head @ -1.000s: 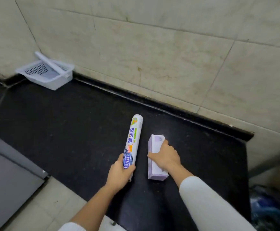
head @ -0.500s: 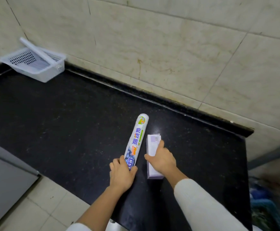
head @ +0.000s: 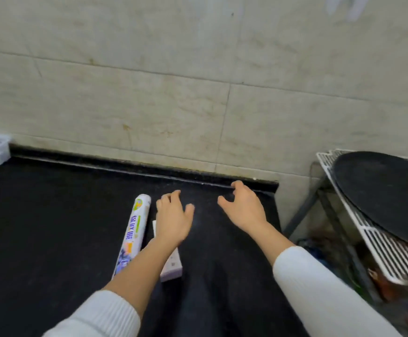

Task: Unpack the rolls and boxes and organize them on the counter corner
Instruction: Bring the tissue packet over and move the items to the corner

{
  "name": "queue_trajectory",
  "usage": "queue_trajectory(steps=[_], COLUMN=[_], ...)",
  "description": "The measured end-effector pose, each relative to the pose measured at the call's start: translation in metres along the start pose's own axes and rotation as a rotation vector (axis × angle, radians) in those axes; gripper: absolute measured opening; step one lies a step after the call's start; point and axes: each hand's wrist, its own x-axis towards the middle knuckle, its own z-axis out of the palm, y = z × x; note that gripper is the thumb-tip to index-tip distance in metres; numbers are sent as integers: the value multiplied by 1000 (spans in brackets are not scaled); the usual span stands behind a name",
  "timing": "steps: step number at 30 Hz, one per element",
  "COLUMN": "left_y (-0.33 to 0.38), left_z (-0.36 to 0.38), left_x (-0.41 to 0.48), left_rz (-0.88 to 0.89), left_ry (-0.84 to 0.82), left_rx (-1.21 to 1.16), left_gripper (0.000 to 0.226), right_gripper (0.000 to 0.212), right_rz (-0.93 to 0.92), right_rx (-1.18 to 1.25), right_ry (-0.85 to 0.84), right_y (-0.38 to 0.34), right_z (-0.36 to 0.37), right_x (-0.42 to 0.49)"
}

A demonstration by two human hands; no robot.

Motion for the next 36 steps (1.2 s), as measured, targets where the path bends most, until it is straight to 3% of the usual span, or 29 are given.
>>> queue_trajectory(steps=[3,9,12,15,17,22,32,36], left_y=[74,224,283,318,327,325,321,319], left_z=[29,101,135,165,183,215,215,208], left_x=[-3,-42,-67,-78,-81,-92,-89,-87], left_rz=[133,398,432,374,322,288,324,354], left_ry=[-58,-224,-264,-272,-279,-238,-276,-313], left_rx=[-63,-117,-166,-152,-121,-6,134,83], left_gripper=[51,47,52,63,66,71,68,64], right_gripper=[43,36,44,58,71,92,91,92], right_rz=[40,102,161,310,405,523,483,340], right_rx=[8,-68,-178,-405,-474,-345,-200,-50], right_ry=[145,415,496,461,371,174,190,212], right_y=[38,138,197,253,282,322,311,275], right_z=[-68,-202,-254,-294,-312,-324,-314,-307], right_x=[-2,-13,-17,-18,-19,-18,-9,-3])
